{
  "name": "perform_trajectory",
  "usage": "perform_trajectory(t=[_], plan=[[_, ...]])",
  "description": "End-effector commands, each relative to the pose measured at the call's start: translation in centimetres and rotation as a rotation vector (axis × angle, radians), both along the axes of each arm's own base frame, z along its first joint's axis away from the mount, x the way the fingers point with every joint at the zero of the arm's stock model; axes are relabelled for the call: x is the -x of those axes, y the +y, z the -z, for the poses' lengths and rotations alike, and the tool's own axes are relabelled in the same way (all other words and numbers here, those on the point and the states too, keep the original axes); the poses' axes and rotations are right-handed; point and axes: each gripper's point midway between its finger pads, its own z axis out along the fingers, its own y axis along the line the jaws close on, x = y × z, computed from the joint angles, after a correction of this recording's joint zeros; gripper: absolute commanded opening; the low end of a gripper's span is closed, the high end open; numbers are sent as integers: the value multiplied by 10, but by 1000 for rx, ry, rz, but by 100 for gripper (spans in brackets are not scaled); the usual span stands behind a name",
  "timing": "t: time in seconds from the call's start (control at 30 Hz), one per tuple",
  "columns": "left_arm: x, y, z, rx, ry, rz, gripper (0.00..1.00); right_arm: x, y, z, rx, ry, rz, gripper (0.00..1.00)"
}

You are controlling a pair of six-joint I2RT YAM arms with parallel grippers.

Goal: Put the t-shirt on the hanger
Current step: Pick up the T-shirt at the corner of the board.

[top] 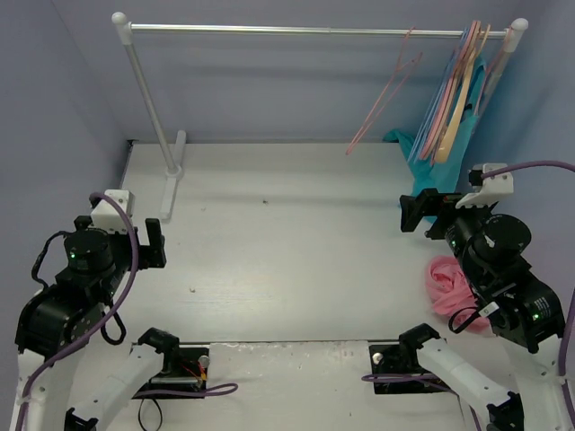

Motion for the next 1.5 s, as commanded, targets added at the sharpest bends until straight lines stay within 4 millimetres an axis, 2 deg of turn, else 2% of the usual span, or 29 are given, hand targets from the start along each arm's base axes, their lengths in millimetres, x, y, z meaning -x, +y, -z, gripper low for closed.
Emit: perform_trajectory(t=[0.0, 0.07, 0.1, 0.13, 0.37, 0.43, 0.63, 0.73, 0.83, 0.87, 0.93, 1.07, 1.1, 1.17, 1.2, 1.3, 1.37, 1.47], plan=[[-16, -10, -18, 58, -37, -4, 87, -7, -8, -2, -74, -33, 80, 100], [-18, -12, -16, 63, -33, -2, 87, -5, -15, 6, -136, -16, 142, 100], [-19, -12, -16, 70, -36, -4, 87, -4, -18, 17, -155, 10, 171, 100], [-20, -13, -14, 70, -36, -6, 87, -4, -28, 23, -232, 24, 259, 100], [-26, -18, -10, 49, -16, 23, 87, 8, -65, 110, -231, 284, 615, 100], [-27, -18, -9, 49, -17, 27, 87, 4, -63, 133, -246, 351, 680, 100], [-23, -24, 0, 68, -5, 57, 87, 21, -71, 209, -266, 529, 915, 99], [-19, -25, 3, 77, -5, 63, 87, 23, -74, 234, -284, 564, 999, 96], [-15, -25, 4, 87, -9, 70, 87, 27, -85, 263, -255, 617, 1094, 96], [-13, -24, 4, 89, -9, 69, 87, 28, -96, 275, -263, 630, 1146, 96], [-10, -23, 6, 89, -5, 68, 87, 27, -109, 288, -259, 658, 1194, 96], [-4, -22, 5, 98, -11, 70, 87, 14, -133, 303, -302, 687, 1252, 94], [-3, -22, 6, 99, -11, 72, 87, 18, -147, 312, -298, 714, 1313, 94], [-1, -21, 6, 101, -12, 71, 87, 13, -159, 323, -318, 718, 1350, 95], [0, -21, 6, 101, -14, 70, 87, 18, -170, 333, -323, 755, 1393, 94], [2, -20, 6, 98, -8, 68, 87, 17, -177, 360, -401, 822, 1411, 93], [2, -20, 4, 100, -11, 66, 87, 14, -176, 371, -412, 849, 1406, 90], [3, -19, 2, 99, -13, 64, 87, 10, -172, 376, -413, 876, 1376, 51]])
